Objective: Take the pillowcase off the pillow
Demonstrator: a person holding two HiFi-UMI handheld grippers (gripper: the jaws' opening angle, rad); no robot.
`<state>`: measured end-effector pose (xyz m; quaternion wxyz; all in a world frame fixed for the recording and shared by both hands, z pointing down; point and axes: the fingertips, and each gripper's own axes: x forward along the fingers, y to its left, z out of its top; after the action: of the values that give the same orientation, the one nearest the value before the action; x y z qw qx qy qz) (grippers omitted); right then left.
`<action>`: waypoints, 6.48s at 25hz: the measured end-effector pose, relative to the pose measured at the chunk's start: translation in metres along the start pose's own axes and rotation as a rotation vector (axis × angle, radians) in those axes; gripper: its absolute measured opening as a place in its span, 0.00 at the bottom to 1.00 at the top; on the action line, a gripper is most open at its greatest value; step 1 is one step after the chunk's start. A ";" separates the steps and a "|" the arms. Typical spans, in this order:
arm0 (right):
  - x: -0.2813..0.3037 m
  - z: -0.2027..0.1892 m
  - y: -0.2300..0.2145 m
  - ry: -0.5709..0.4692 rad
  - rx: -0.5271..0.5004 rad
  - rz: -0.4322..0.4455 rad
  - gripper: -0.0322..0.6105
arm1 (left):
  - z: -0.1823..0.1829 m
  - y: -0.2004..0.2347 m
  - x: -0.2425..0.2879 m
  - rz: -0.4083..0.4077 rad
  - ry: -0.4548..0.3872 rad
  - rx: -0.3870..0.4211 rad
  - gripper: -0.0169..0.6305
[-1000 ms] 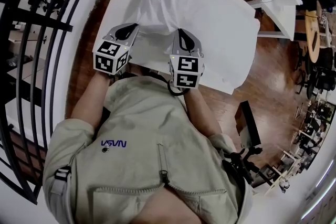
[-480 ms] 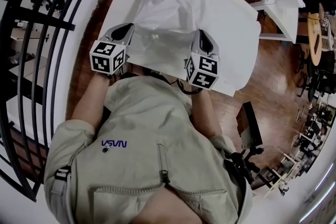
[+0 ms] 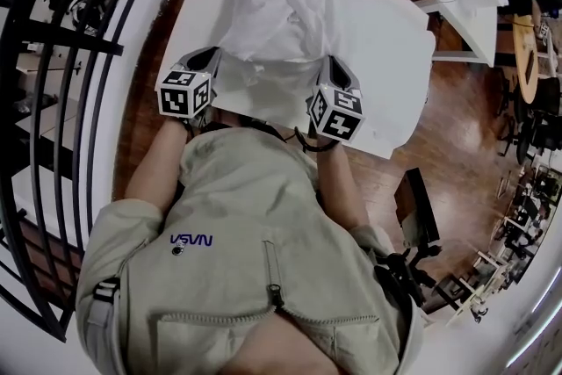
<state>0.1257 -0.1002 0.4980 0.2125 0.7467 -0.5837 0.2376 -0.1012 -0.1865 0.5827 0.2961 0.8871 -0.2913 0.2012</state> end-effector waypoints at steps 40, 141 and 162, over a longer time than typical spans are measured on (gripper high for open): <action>0.089 0.085 0.102 0.164 -0.426 0.192 0.38 | 0.107 -0.062 0.088 -0.205 0.029 0.253 0.34; 0.041 0.006 0.152 0.185 -0.935 0.355 0.09 | 0.002 -0.056 0.002 -0.108 0.009 0.140 0.04; -0.003 0.121 0.084 -0.096 -0.449 0.297 0.07 | 0.015 -0.035 0.006 -0.046 0.012 0.194 0.04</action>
<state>0.0567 -0.1887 0.4033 0.3077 0.5977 -0.7342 0.0952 -0.0714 -0.1757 0.5607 0.2151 0.9169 -0.2480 0.2268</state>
